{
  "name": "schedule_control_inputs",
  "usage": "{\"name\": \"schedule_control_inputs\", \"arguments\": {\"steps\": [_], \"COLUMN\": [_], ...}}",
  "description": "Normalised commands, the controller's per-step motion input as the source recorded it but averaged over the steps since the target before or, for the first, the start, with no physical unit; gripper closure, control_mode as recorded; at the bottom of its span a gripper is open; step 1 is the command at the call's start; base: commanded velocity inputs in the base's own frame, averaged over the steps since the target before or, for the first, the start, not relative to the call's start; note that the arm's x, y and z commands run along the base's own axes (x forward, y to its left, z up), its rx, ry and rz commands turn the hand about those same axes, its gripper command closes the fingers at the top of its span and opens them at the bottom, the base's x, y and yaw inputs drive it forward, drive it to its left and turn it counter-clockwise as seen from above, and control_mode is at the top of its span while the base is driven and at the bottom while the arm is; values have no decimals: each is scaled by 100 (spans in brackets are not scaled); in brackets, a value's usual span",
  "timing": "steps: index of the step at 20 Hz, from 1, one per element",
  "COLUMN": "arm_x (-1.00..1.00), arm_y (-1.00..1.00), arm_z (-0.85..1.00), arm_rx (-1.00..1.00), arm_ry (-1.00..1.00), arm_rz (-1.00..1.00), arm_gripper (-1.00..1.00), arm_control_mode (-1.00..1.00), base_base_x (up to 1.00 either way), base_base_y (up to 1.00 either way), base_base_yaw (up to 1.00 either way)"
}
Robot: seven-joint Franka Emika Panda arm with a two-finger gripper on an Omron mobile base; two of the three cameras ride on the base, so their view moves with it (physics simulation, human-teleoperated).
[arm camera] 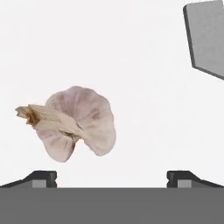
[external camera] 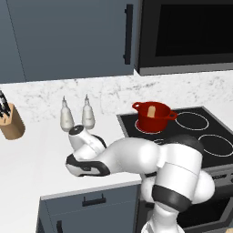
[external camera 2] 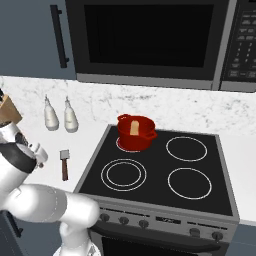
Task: Put the garlic and squash in the pot. Retrieve the spatula and lightly stir the vegetables in the pot.
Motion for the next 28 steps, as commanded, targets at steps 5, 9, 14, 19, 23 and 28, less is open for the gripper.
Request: {"name": "schedule_control_inputs", "arguments": {"steps": [5,9,14,19,23,28], "arm_x": [28,21,8,-6,-60,-71], "arm_y": [18,19,10,1,-27,-57], "arm_z": [-25,-22,-25,-13,22,61], "arm_rx": [0,0,0,0,4,10], "arm_ry": [1,0,1,2,-1,-10], "arm_rz": [1,1,1,0,0,0], "arm_gripper": [-100,-100,100,100,100,100], "arm_control_mode": [-100,-100,-100,-100,-100,-100], "base_base_x": [0,0,0,0,0,0], "base_base_y": [0,0,0,0,0,0], "base_base_yaw": [0,0,0,0,0,0]}}
